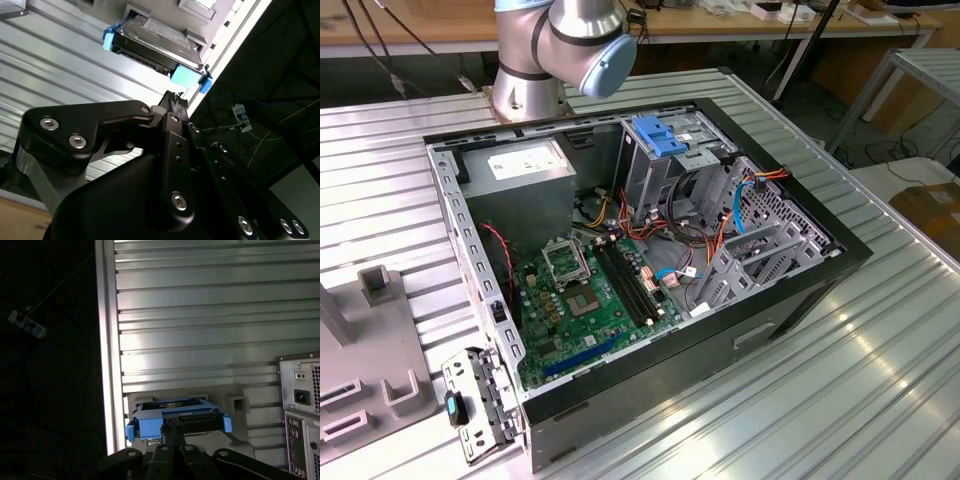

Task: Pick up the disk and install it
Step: 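Reach for the disk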

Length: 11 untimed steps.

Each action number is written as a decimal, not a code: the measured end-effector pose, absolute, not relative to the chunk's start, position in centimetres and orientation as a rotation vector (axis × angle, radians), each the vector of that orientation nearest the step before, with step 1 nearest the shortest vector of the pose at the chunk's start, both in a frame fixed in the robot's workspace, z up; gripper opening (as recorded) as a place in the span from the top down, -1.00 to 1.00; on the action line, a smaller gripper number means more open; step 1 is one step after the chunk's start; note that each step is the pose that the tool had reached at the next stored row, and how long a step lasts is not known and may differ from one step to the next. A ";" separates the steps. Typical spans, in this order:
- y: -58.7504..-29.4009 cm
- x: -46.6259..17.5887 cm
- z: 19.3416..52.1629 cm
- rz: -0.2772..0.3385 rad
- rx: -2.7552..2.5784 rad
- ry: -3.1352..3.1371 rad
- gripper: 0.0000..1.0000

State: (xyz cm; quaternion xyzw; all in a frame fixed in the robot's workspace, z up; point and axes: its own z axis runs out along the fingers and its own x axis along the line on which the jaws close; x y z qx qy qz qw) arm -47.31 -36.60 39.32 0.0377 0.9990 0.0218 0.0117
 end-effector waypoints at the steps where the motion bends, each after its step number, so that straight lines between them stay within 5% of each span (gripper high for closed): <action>1: -36.6 -47.8 39.3 0.068 0.117 3.115 0.79; 11: -36.6 -48.2 39.3 0.069 0.117 3.115 0.79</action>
